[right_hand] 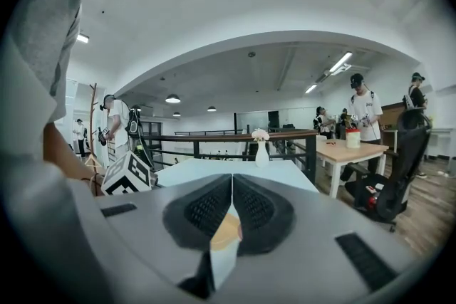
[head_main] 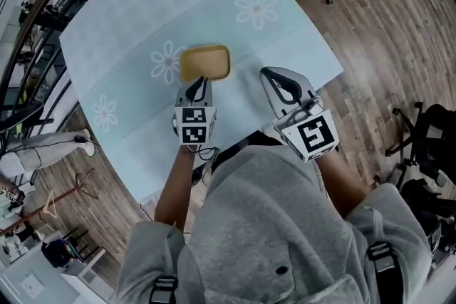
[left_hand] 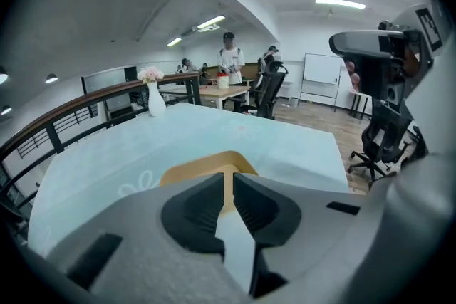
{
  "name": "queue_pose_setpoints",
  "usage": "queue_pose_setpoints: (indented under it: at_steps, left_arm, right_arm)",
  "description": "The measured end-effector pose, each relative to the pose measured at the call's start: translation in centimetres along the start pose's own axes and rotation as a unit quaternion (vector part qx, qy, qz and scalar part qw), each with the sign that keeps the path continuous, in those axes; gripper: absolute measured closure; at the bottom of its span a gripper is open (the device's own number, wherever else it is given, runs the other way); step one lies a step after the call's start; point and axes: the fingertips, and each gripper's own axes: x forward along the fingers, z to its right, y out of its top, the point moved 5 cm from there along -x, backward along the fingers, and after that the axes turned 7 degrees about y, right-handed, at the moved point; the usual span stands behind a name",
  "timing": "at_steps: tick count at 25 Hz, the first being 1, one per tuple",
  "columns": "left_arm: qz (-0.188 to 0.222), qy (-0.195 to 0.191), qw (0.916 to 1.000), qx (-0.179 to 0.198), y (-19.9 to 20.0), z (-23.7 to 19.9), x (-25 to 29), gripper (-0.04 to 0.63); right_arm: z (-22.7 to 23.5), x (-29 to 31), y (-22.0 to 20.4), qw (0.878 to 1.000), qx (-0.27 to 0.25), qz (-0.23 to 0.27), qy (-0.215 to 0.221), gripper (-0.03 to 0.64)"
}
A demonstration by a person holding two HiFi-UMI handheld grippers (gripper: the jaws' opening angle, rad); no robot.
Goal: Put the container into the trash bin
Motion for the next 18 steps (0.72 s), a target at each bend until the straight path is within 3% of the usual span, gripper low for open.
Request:
queue_pose_setpoints:
  at_steps: [3,5,18]
  left_arm:
    - [-0.025,-0.029,0.9989,0.028,-0.6,1.7,1.9,0.488]
    - [-0.036,-0.038,0.9976,0.045,-1.3,2.7,2.7,0.474]
    - [-0.089,-0.063,0.9887,0.103,-1.7,5.6,5.9,0.465]
  right_arm:
    - [1.4,-0.2,-0.9,1.0,0.011,-0.003,-0.003,0.591]
    - [1.8,-0.3,-1.5,1.0,0.013,-0.007,-0.001,0.591]
    - [3.1,-0.5,-3.0,0.999,0.031,-0.019,-0.006,0.591]
